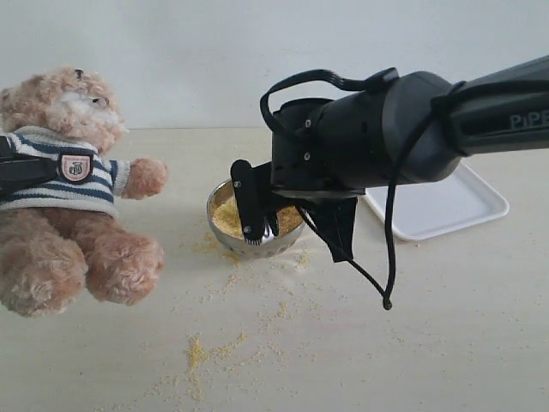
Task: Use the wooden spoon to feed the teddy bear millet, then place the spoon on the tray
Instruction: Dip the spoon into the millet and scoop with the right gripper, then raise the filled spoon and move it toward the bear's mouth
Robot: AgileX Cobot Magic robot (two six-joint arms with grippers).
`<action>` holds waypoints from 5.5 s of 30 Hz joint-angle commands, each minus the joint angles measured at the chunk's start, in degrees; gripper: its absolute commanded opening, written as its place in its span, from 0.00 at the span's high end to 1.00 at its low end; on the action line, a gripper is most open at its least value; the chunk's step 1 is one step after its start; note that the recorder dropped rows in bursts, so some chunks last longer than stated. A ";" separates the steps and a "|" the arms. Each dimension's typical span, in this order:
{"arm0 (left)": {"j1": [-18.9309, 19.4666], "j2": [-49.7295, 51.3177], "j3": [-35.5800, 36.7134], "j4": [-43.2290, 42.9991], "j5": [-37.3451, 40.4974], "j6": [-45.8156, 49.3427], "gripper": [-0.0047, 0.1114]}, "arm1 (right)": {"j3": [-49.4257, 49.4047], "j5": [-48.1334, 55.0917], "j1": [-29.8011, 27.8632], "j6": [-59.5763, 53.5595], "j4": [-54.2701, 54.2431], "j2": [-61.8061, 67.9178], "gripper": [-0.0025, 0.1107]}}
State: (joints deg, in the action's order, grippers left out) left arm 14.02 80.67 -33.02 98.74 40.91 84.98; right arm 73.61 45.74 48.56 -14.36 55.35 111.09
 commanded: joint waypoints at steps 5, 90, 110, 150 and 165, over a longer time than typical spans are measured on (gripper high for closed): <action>0.10 -0.21 -0.35 1.21 1.25 0.12 0.92 | 2.12 1.64 -0.04 -0.67 -8.88 0.03 0.98; 0.10 -0.21 -0.35 1.21 1.25 1.30 0.92 | 13.98 8.95 -8.17 3.37 -42.68 2.59 0.98; 0.10 -0.21 -0.35 -0.37 4.37 1.59 0.92 | 19.70 20.39 -10.98 -1.14 -55.35 2.59 0.98; 0.10 5.41 5.85 -7.56 16.05 -8.94 0.92 | 19.70 24.22 -22.86 -15.94 -83.61 -4.50 0.98; 0.10 19.06 5.96 -0.98 29.05 -9.06 0.92 | 19.70 24.22 -20.23 -15.55 -87.96 -5.35 0.98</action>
State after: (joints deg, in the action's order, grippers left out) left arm 14.02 98.50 -27.16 95.37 66.41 76.46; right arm 92.97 69.80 27.06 -29.76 -32.37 106.67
